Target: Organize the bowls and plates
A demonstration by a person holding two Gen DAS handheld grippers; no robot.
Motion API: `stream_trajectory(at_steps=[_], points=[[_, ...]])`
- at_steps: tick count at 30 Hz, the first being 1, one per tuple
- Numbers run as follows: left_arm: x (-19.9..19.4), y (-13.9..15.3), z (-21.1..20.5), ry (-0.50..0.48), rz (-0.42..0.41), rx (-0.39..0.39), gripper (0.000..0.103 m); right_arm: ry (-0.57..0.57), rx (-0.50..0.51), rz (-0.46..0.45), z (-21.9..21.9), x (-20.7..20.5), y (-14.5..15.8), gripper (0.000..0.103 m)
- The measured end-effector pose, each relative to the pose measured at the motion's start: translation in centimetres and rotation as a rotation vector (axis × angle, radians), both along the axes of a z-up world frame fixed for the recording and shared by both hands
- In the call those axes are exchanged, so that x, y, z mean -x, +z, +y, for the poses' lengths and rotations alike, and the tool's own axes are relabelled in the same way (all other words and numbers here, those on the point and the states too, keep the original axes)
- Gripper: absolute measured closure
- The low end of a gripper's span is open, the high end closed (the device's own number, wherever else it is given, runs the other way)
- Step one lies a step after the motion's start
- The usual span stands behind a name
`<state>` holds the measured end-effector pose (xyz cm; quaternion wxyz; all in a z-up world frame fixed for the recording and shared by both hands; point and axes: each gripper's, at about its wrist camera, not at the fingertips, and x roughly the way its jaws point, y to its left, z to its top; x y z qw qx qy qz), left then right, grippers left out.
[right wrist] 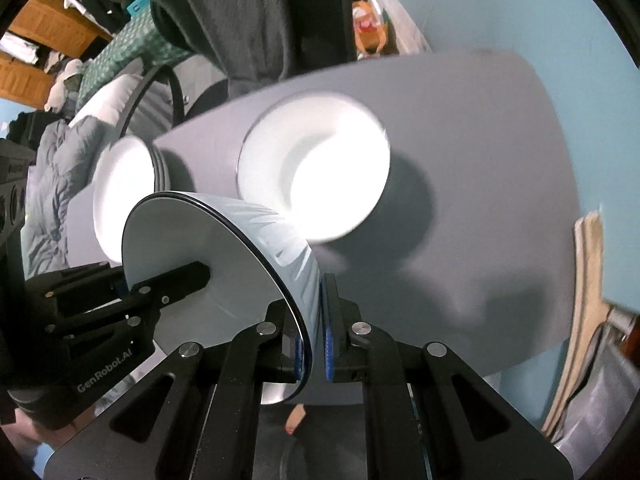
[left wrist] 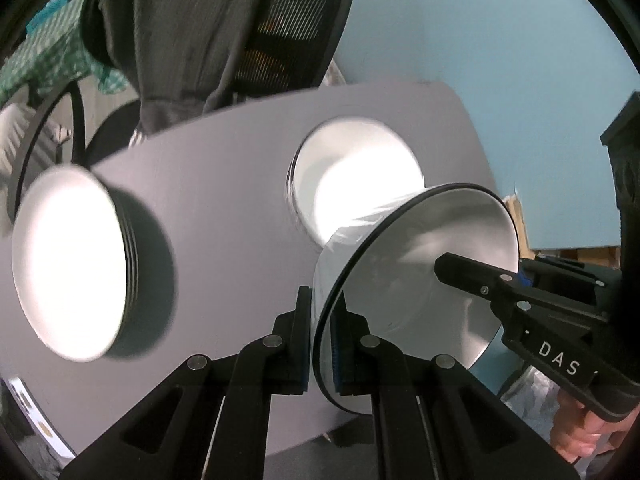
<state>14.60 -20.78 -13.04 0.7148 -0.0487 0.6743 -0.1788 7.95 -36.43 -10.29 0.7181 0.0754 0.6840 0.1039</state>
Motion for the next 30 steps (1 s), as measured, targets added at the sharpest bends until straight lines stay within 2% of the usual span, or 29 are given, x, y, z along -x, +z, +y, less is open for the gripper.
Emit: stream_trajectory(at_steps=[5,13,26,30], points=[[-2.8,-0.3,-1.4,-0.005,-0.012,-0.018,0.096,-0.011,0.002,-0.003,-0.3,-2.5,-0.2,0.095],[-5.8,-2.4,-2.1,0.008,0.005,-0.054,0.096,0.024,0.024,0.048,-1.2,-5.9,-2.0,0.095],[-6.8,-3.2,-2.7,0.025,0.028,-0.096,0.096,0.075,0.025,0.097,-2.0,-7.7,-2.8,0.095],[-6.8,-3.8,-2.5,0.023,0.054,-0.077,0.094,0.096,0.02,0.111,-1.7,-7.7,-3.2,0.092]])
